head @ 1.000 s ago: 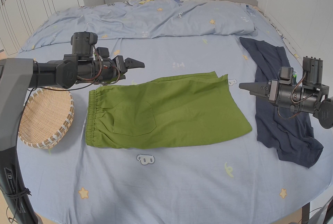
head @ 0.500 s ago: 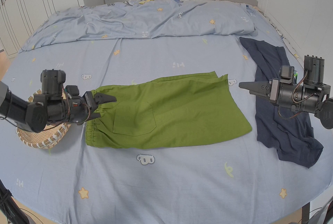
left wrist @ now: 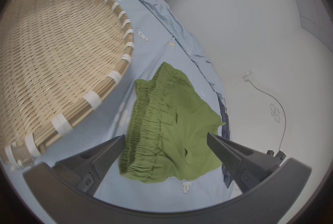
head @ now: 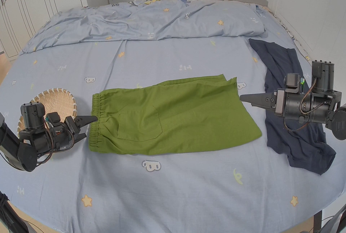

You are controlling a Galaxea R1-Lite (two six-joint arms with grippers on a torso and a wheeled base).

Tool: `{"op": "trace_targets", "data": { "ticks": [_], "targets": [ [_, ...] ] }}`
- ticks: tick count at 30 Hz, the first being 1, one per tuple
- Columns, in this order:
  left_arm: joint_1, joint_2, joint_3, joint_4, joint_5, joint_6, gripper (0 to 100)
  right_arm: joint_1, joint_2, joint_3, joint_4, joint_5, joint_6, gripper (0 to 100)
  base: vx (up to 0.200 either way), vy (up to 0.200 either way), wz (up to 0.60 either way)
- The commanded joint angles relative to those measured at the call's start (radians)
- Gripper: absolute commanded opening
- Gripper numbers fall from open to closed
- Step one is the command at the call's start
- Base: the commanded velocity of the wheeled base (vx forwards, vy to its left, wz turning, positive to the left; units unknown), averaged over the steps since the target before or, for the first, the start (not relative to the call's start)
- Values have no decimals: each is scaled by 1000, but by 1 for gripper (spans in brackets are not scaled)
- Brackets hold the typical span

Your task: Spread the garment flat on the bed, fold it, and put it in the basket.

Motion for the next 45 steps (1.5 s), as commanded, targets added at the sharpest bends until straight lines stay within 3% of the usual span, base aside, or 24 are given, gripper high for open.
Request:
{"op": "trace_targets", "data": {
  "ticks": [1, 11, 15, 18, 25, 30, 37, 38, 45],
  "targets": [
    [8, 102, 10, -63, -4, -4, 100, 14, 3, 2, 0, -1, 0, 100, 0, 0, 0],
    [-19, 191, 22, -179, -1, 22, 100, 15, 6, 5, -2, -1, 0, 100, 0, 0, 0],
    [-25, 240, 25, -199, 6, 105, 100, 18, 6, 8, -3, -1, 0, 100, 0, 0, 0],
    [-38, 260, 25, -235, 6, 111, 100, 18, 8, 8, -3, -1, 0, 100, 0, 0, 0],
    [-61, 286, 11, -281, -1, 67, 100, 26, 12, 8, -3, -1, 0, 100, 0, 0, 0],
    [-55, 290, -24, -308, -9, -18, 100, 21, 23, 5, -8, -3, 0, 100, 0, 0, 0],
    [-37, 286, -44, -307, -86, -68, 100, 3, 29, -3, -8, -3, 0, 100, 0, 0, 0],
    [-31, 283, -44, -305, -90, -71, 0, -3, 29, -4, -6, -1, 0, 100, 0, 0, 0],
    [5, 275, -37, -302, -136, -76, 0, -48, 34, -23, 0, -1, 2, 100, 0, 0, 0]
  ]
}}
